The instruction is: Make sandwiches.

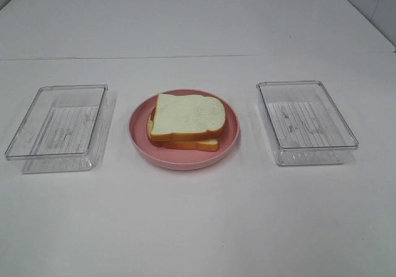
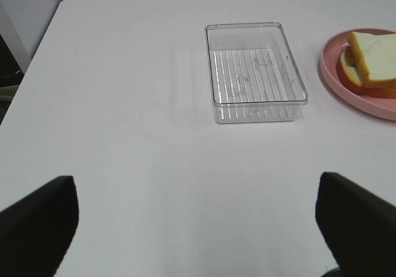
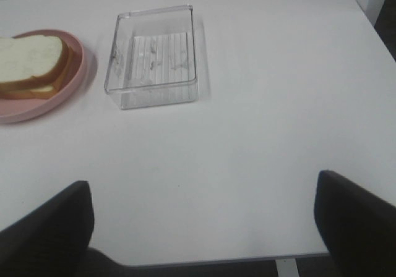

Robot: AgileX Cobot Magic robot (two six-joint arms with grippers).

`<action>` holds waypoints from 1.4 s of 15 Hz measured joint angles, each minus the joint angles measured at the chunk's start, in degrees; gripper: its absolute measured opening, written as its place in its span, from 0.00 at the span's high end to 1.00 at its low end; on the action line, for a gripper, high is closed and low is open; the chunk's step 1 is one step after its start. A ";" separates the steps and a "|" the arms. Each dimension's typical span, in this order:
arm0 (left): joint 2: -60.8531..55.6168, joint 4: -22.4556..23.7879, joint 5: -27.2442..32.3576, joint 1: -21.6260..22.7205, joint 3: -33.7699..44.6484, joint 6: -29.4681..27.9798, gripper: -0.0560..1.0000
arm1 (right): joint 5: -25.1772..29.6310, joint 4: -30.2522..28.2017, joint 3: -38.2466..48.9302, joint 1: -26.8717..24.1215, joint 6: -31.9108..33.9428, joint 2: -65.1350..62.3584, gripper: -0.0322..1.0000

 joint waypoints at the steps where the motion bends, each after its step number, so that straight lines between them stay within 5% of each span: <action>1: 0.00 0.00 0.00 0.00 0.00 0.00 0.04 | -0.29 0.00 1.83 0.00 -0.40 -0.17 0.07; 21: 0.00 -0.06 0.00 0.00 0.00 0.00 0.04 | -3.84 0.57 6.36 -2.52 -0.74 -0.17 0.07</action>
